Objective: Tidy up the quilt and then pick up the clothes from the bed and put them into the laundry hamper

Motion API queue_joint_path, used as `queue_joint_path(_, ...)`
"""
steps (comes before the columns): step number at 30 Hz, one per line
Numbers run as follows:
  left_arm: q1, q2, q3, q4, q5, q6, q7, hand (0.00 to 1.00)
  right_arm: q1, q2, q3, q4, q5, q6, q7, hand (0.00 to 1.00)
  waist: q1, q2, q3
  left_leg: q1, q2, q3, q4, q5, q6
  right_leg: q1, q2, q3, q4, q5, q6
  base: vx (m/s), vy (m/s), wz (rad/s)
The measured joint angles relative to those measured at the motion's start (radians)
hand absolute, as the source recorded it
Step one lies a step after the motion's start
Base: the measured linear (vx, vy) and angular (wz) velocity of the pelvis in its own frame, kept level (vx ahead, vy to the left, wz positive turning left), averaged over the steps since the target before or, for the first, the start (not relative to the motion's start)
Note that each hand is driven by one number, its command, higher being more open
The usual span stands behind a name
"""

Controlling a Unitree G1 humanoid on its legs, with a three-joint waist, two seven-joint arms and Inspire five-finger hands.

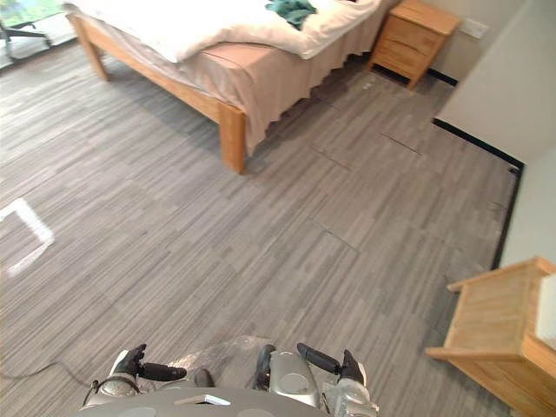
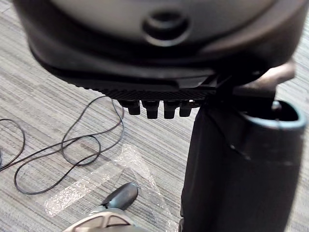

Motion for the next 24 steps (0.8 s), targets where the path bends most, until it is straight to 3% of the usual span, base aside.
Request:
queue_joint_path(1, -0.024, -0.016, -0.003, 0.001, 0.000, 0.006, -0.002, 1.00, -0.002, -0.004, -0.039, -0.001, 0.034, -0.002, 0.004, 1.00, 0.001, 0.030, 0.022, 0.007, 0.037, 0.024, 0.001, -0.014, -0.020, -0.031, 0.008, -0.046, 0.036, -0.046, -0.038, 0.18, -0.178, -0.77)
queue_joint_path(2, -0.036, -0.038, -0.003, 0.000, 0.002, 0.004, -0.001, 1.00, -0.011, -0.016, -0.062, -0.001, 0.088, -0.004, 0.003, 1.00, 0.002, 0.075, 0.046, 0.024, 0.092, 0.060, 0.002, -0.034, -0.045, -0.074, 0.005, -0.083, 0.049, -0.056, -0.035, 0.17, -0.147, -0.85)
queue_joint_path(3, -0.038, -0.049, -0.004, 0.000, 0.003, 0.004, -0.002, 1.00, -0.012, -0.021, -0.067, -0.003, 0.121, -0.009, 0.002, 1.00, 0.001, 0.098, 0.057, 0.036, 0.121, 0.076, 0.003, -0.041, -0.058, -0.103, 0.000, -0.086, 0.049, -0.054, -0.031, 0.31, -0.158, -0.90)
queue_joint_path(4, -0.040, -0.064, -0.009, 0.003, 0.004, 0.002, -0.003, 1.00, -0.016, -0.021, -0.080, -0.036, 0.186, -0.028, 0.003, 1.00, -0.023, 0.126, 0.070, 0.061, 0.173, 0.108, 0.001, -0.052, -0.095, -0.196, -0.049, -0.083, 0.042, -0.020, 0.021, 0.34, -0.165, -0.62)
queue_joint_path(6, -0.056, -0.063, -0.006, 0.029, 0.005, 0.001, -0.005, 1.00, 0.001, -0.009, -0.084, -0.069, 0.239, -0.044, 0.011, 1.00, -0.046, 0.114, 0.071, 0.098, 0.190, 0.134, -0.002, -0.047, -0.139, -0.256, -0.104, -0.080, -0.030, 0.044, 0.095, 0.46, -0.249, -0.47)
queue_joint_path(7, -0.054, -0.056, -0.001, 0.048, 0.005, 0.000, -0.007, 1.00, 0.009, 0.001, -0.070, -0.076, 0.250, -0.048, 0.012, 1.00, -0.045, 0.090, 0.069, 0.152, 0.193, 0.169, -0.002, -0.046, -0.147, -0.247, -0.116, -0.079, -0.172, 0.110, 0.141, 0.57, -0.361, -0.38)
queue_joint_path(8, -0.049, -0.052, 0.001, 0.049, 0.007, -0.002, -0.006, 1.00, 0.019, 0.008, -0.050, -0.076, 0.273, -0.049, 0.012, 1.00, -0.045, 0.078, 0.064, 0.180, 0.198, 0.179, -0.001, -0.045, -0.149, -0.229, -0.117, -0.077, -0.221, 0.131, 0.138, 0.76, -0.515, -0.30)
queue_joint_path(9, -0.051, -0.063, 0.018, 0.045, 0.008, -0.012, -0.005, 1.00, 0.009, 0.002, -0.040, -0.069, 0.316, -0.046, 0.005, 1.00, -0.049, 0.102, 0.065, 0.227, 0.248, 0.191, -0.003, -0.016, -0.166, -0.223, -0.096, -0.088, -0.168, 0.294, -0.001, 0.67, -0.517, -0.06)
queue_joint_path(10, -0.058, -0.090, 0.027, 0.023, 0.008, -0.030, -0.006, 1.00, -0.002, -0.012, -0.043, -0.054, 0.370, -0.055, -0.005, 1.00, -0.047, 0.130, 0.068, 0.220, 0.279, 0.192, 0.021, 0.088, -0.173, -0.268, -0.092, -0.087, -0.029, 0.202, -0.059, 0.66, -0.554, -0.06)
queue_joint_path(12, -0.053, -0.112, 0.036, -0.004, 0.006, -0.044, -0.003, 1.00, -0.009, -0.021, -0.035, -0.030, 0.393, -0.061, -0.008, 1.00, -0.039, 0.131, 0.067, 0.154, 0.340, 0.154, 0.195, 0.220, -0.153, -0.254, -0.085, -0.082, 0.030, 0.109, -0.071, 0.58, -0.561, -0.13)
queue_joint_path(13, -0.047, -0.129, 0.055, -0.008, 0.004, -0.042, 0.000, 1.00, -0.010, -0.034, -0.015, -0.017, 0.391, -0.060, -0.012, 1.00, -0.024, 0.136, 0.065, 0.077, 0.412, 0.111, 0.414, 0.306, -0.055, -0.202, -0.059, -0.085, 0.013, 0.057, -0.075, 0.69, -0.584, -0.33)
queue_joint_path(14, -0.039, -0.140, 0.070, -0.015, -0.004, -0.040, -0.003, 1.00, -0.015, -0.048, 0.007, 0.003, 0.389, -0.054, -0.017, 1.00, -0.017, 0.140, 0.067, 0.024, 0.461, 0.103, 0.609, 0.301, 0.054, -0.148, -0.026, -0.081, -0.012, 0.033, -0.070, 0.81, -0.597, -0.38)
queue_joint_path(15, -0.030, -0.147, 0.087, -0.043, -0.005, -0.038, 0.005, 1.00, -0.026, -0.058, 0.036, 0.036, 0.382, -0.049, -0.029, 1.00, -0.019, 0.136, 0.070, -0.058, 0.473, 0.032, 0.799, 0.214, 0.062, -0.061, 0.009, -0.080, -0.060, 0.017, -0.071, 0.49, -0.316, -0.30)
queue_joint_path(17, -0.030, -0.156, 0.090, -0.090, -0.027, -0.049, 0.020, 1.00, -0.037, -0.091, 0.109, 0.054, 0.310, -0.033, -0.040, 1.00, 0.004, 0.125, 0.073, -0.189, 0.394, -0.042, 0.961, 0.058, -0.012, 0.068, 0.055, -0.050, -0.162, -0.001, -0.067, 0.55, -0.301, -0.34)
queue_joint_path(18, -0.031, -0.159, 0.090, -0.105, -0.040, -0.052, 0.025, 1.00, -0.043, -0.103, 0.131, 0.056, 0.296, -0.030, -0.041, 1.00, 0.012, 0.124, 0.073, -0.227, 0.368, -0.041, 0.971, 0.024, -0.027, 0.096, 0.065, -0.039, -0.189, -0.005, -0.063, 0.62, -0.250, -0.66)
queue_joint_path(19, -0.034, -0.161, 0.090, -0.132, -0.054, -0.067, 0.042, 1.00, -0.079, -0.113, 0.156, 0.060, 0.240, -0.021, -0.048, 1.00, 0.031, 0.120, 0.076, -0.320, 0.307, 0.002, 0.939, -0.054, -0.039, 0.145, 0.084, -0.008, -0.242, -0.012, -0.064, 0.51, -0.149, -0.61)
queue_joint_path(22, -0.053, -0.167, 0.110, -0.149, -0.082, -0.072, 0.054, 1.00, -0.136, -0.099, 0.154, 0.060, 0.179, -0.021, -0.050, 1.00, 0.062, 0.104, 0.085, -0.402, 0.207, 0.114, 0.722, -0.101, -0.021, 0.245, 0.089, 0.024, -0.303, -0.020, -0.048, 0.61, -0.072, -0.49)
queue_joint_path(23, -0.054, -0.169, 0.119, -0.155, -0.094, -0.069, 0.061, 1.00, -0.148, -0.085, 0.153, 0.055, 0.148, -0.023, -0.052, 1.00, 0.070, 0.095, 0.086, -0.424, 0.146, 0.207, 0.529, -0.074, 0.010, 0.329, 0.090, 0.018, -0.358, -0.038, -0.024, 0.47, -0.008, -0.18)
queue_joint_path(24, -0.054, -0.170, 0.120, -0.154, -0.096, -0.067, 0.065, 1.00, -0.149, -0.085, 0.161, 0.053, 0.147, -0.027, -0.054, 1.00, 0.070, 0.093, 0.082, -0.429, 0.127, 0.259, 0.447, -0.052, 0.028, 0.359, 0.091, 0.012, -0.378, -0.048, -0.013, 0.61, 0.010, -0.03)
